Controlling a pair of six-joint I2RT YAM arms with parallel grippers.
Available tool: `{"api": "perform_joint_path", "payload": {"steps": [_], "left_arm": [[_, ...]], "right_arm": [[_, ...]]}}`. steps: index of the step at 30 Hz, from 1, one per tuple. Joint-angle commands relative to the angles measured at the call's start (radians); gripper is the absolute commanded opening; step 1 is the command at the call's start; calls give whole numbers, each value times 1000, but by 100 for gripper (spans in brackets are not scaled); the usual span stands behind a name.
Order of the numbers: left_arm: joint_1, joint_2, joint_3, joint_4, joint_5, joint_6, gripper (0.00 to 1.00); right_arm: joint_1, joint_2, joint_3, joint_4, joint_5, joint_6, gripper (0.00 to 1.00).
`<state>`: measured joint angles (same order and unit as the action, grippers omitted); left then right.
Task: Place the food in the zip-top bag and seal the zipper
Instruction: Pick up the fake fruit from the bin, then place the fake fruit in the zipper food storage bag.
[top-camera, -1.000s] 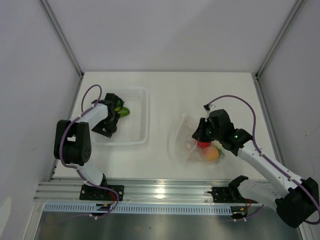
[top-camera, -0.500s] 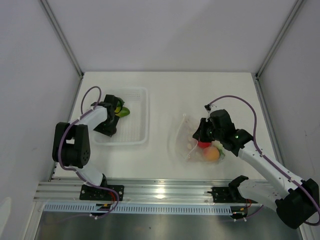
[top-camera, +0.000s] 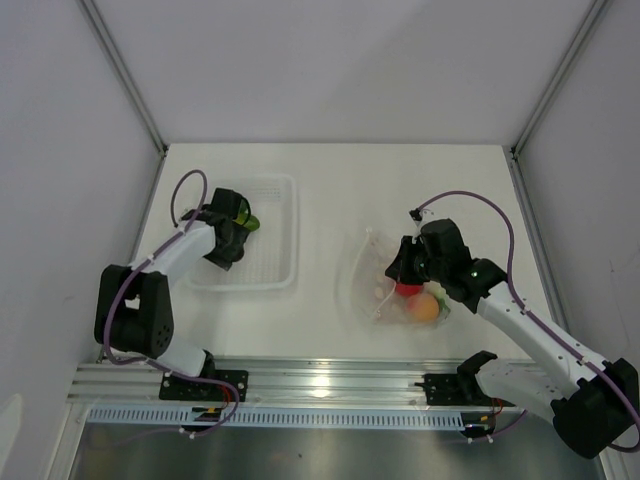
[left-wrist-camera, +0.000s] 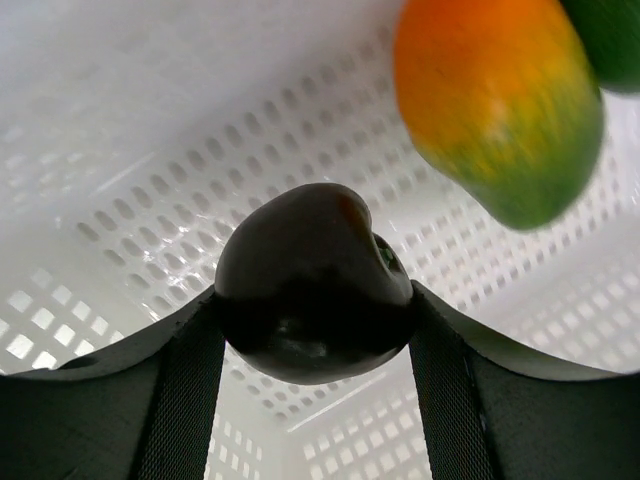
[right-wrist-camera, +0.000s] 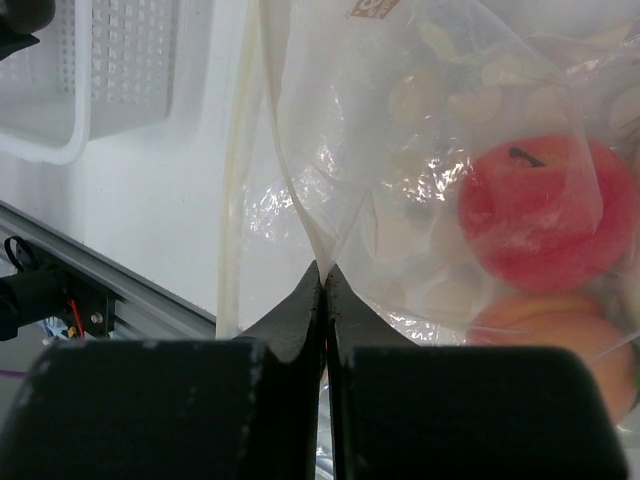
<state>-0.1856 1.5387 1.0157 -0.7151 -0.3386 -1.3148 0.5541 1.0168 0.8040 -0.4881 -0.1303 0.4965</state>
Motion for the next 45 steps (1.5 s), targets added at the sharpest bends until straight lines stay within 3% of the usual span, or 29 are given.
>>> {"api": "perform_joint_path", "payload": {"steps": [1, 13, 18, 23, 27, 33, 45], "left_arm": [[-47, -96, -37, 78, 23, 87, 1], [-150, -376, -177, 466, 193, 413, 1], [-207, -408, -201, 610, 381, 541, 1], [-299, -399, -265, 860, 536, 626, 1], [-363, -365, -308, 1006, 677, 637, 1], [-472, -269, -296, 1129, 782, 641, 1], [-607, -57, -318, 1344, 859, 531, 1]], "right_arm": [[-3, -21, 21, 10, -2, -4, 0], [-3, -24, 27, 6, 3, 8, 0], [-3, -23, 26, 9, 3, 13, 0], [-2, -21, 26, 11, 3, 17, 0], [-2, -24, 24, 11, 5, 22, 0], [0, -17, 24, 17, -2, 28, 0], [-2, -23, 38, 5, 9, 19, 0]]}}
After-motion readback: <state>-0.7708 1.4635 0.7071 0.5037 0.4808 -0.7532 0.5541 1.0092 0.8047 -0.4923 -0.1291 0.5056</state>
